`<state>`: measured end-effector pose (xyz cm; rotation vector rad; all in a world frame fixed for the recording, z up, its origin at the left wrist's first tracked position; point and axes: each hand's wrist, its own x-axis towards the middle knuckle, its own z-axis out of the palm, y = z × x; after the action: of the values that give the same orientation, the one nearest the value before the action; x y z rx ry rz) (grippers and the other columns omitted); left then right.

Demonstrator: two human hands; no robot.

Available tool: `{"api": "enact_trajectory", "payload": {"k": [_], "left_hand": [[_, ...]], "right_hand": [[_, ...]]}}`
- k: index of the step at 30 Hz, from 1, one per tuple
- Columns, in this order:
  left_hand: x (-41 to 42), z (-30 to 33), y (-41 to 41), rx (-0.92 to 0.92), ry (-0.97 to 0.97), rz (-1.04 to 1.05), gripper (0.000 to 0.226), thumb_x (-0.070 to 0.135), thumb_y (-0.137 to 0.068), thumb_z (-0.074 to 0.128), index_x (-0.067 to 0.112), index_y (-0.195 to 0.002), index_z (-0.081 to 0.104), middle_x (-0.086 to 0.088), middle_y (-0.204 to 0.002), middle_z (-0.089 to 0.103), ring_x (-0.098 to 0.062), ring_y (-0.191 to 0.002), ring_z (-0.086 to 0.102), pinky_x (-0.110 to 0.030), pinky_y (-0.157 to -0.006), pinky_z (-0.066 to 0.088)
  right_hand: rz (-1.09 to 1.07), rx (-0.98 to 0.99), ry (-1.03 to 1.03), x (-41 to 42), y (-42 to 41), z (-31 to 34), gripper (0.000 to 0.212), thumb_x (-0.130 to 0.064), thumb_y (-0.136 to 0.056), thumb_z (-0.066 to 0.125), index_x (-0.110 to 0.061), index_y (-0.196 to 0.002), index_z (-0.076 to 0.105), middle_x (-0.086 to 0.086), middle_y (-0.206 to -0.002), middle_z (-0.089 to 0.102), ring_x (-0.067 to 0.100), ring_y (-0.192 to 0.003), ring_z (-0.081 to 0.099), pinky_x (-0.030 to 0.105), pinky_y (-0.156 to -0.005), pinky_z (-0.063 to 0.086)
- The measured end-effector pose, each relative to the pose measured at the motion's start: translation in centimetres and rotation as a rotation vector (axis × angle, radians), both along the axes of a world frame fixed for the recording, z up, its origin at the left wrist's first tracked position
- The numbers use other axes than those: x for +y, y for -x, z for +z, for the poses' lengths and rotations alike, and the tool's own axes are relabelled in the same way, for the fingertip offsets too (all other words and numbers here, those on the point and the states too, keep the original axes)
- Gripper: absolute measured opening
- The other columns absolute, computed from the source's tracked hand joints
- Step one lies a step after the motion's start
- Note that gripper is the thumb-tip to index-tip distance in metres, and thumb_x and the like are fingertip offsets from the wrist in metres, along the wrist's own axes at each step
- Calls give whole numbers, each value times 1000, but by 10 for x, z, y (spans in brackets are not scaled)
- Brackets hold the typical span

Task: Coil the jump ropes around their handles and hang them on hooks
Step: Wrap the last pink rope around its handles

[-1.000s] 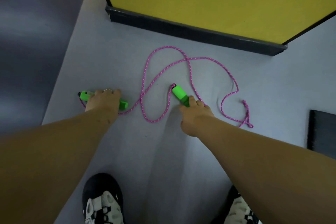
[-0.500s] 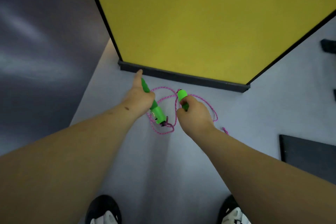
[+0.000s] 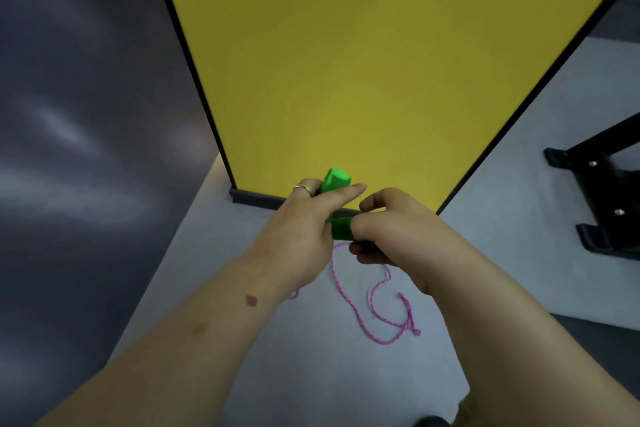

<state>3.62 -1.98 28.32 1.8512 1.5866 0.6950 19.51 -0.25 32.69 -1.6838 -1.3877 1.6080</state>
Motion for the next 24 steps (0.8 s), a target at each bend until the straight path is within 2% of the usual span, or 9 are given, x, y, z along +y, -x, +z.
{"api": "enact_trajectory", "payload": {"k": [4, 6, 8, 10, 12, 15, 17, 20, 24], "left_hand": [[-5, 14, -3, -100, -23, -41, 96, -9, -92, 43, 68, -148, 30, 5, -133, 45, -13, -118, 52, -28, -100, 49], [-3, 17, -4, -152, -22, -51, 100, -5, -93, 49, 63, -155, 9, 8, -123, 54, -11, -108, 57, -24, -92, 49], [1, 16, -2, -236, -1, -5, 103, 2, -95, 55, 61, -155, -4, 13, -117, 60, -11, -98, 65, -29, -85, 55], [5, 14, 0, -305, 23, 45, 95, 8, -95, 57, 55, -158, 4, 20, -126, 60, -8, -107, 66, -36, -93, 57], [7, 14, -1, -373, 24, 64, 80, 9, -91, 55, 51, -153, 28, 15, -132, 61, -11, -119, 64, -40, -99, 54], [11, 16, -8, -479, 11, 42, 70, -4, -89, 50, 52, -131, 50, 8, -107, 68, -25, -102, 68, -46, -80, 59], [12, 15, -11, -508, 30, 44, 70, -5, -92, 50, 57, -124, 49, 11, -104, 69, -22, -100, 68, -46, -83, 60], [12, 13, -14, -527, 73, 19, 63, 3, -94, 62, 47, -134, 42, 15, -102, 69, -12, -97, 70, -38, -85, 61], [12, 16, -17, -550, 84, 22, 66, 12, -87, 81, 35, -135, 43, 26, -98, 69, 1, -89, 70, -23, -76, 56]], "right_hand": [[20, -25, -209, 4, -2, 10, 17, -18, -80, 69, -8, -94, 67, 13, -76, 71, 24, -69, 70, 56, -78, 61], [18, -123, -335, 10, -3, 12, 24, -31, -76, 72, -13, -89, 64, 13, -79, 74, 31, -74, 73, 58, -72, 59], [-14, -100, -401, 13, -5, 12, 36, -45, -70, 73, -15, -88, 63, 14, -83, 73, 35, -81, 73, 59, -72, 59], [-23, -55, -423, 15, -11, 9, 46, -55, -67, 74, -14, -87, 65, 17, -85, 72, 38, -84, 73, 60, -75, 59], [-16, -16, -439, 16, -15, 7, 43, -56, -69, 73, -17, -85, 67, 17, -85, 70, 38, -84, 73, 60, -77, 59], [-7, 15, -424, 17, -15, 5, 32, -50, -77, 76, -22, -90, 71, 6, -86, 72, 26, -75, 73, 58, -78, 59], [24, -8, -410, 17, -13, 4, 22, -43, -84, 77, -24, -93, 72, 1, -84, 72, 19, -67, 67, 56, -76, 58], [49, -32, -391, 18, -13, 3, 19, -41, -88, 75, -23, -94, 73, -2, -82, 71, 21, -65, 64, 50, -72, 56], [49, -10, -404, 18, -13, 1, 15, -38, -90, 73, -23, -90, 72, -14, -68, 64, 6, -59, 57, 27, -59, 45]]}}
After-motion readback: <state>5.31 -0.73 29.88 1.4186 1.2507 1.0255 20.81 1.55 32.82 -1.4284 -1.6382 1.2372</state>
